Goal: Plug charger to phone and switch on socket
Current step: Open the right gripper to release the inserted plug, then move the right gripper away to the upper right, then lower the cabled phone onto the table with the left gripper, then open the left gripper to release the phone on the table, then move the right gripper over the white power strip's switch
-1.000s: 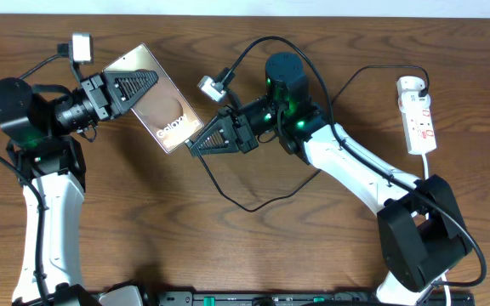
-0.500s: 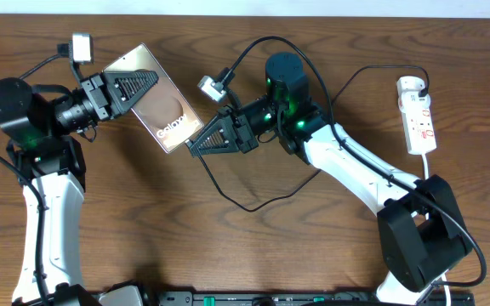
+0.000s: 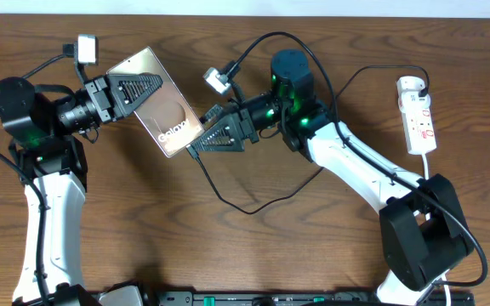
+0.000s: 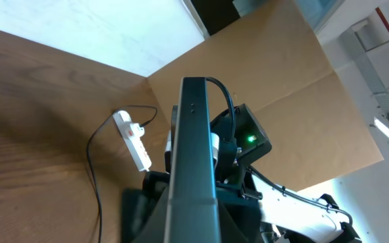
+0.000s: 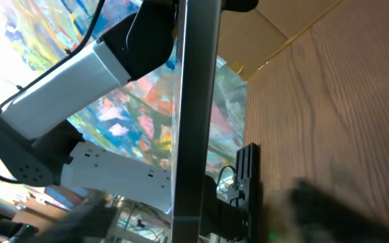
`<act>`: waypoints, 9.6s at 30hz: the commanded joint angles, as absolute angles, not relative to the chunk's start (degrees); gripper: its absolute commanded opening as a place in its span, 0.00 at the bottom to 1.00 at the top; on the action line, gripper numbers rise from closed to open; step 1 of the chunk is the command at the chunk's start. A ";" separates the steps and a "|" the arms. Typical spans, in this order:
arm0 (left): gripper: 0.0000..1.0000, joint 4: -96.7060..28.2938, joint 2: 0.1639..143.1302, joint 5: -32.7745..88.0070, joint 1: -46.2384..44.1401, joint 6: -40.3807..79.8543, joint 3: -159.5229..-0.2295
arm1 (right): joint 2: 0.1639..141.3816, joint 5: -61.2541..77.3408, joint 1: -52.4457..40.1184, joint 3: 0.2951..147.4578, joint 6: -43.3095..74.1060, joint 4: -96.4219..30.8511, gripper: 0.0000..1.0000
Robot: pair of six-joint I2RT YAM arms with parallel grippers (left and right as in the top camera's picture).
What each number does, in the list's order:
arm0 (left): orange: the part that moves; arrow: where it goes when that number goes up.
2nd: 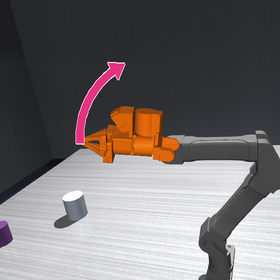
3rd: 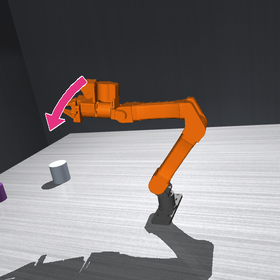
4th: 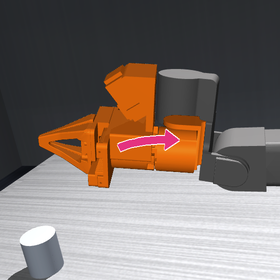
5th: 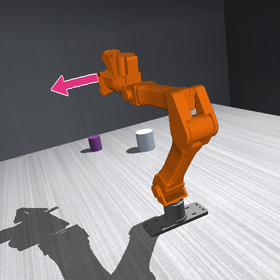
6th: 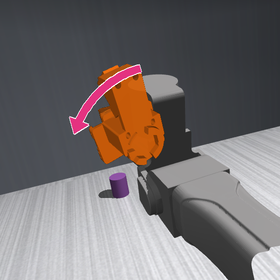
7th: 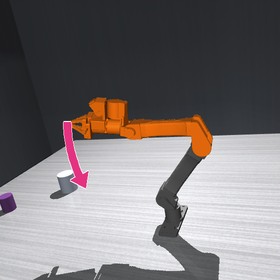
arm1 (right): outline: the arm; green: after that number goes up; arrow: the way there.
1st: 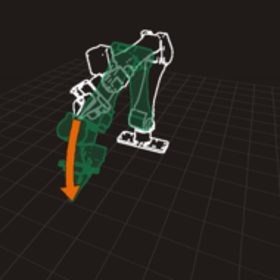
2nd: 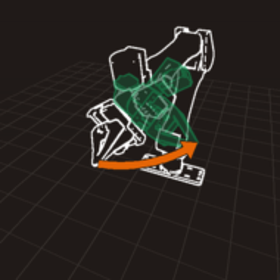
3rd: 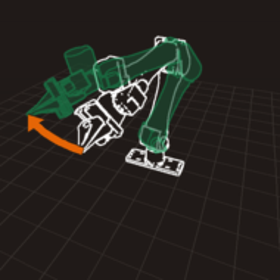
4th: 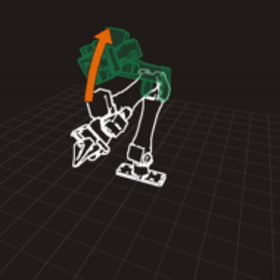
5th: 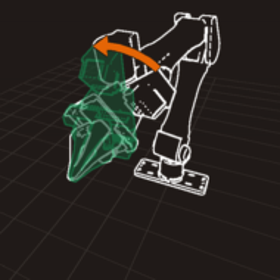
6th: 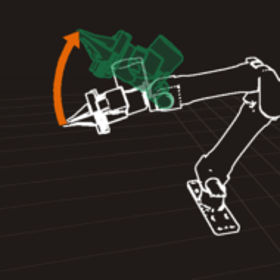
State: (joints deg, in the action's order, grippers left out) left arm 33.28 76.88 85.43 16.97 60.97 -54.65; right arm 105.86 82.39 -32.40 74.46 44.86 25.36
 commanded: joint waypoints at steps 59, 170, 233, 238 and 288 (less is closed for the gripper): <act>0.07 29.19 76.73 90.04 26.50 58.92 -55.29 | 91.98 31.97 -14.48 75.29 11.68 -48.12 0.99; 0.07 -28.93 77.17 33.41 16.88 25.76 -30.22 | 75.00 20.88 -14.72 75.26 11.70 -58.08 0.99; 0.80 -32.45 77.14 33.76 16.88 25.50 -26.70 | 75.00 20.86 -14.72 75.24 11.68 -58.59 0.99; 0.81 -33.54 76.58 33.76 16.88 25.50 -27.35 | 75.00 20.82 -14.72 75.24 11.66 -58.65 0.99; 0.99 -33.76 43.33 49.08 16.88 20.38 -38.30 | 102.89 30.00 31.46 105.89 -10.55 -74.63 0.99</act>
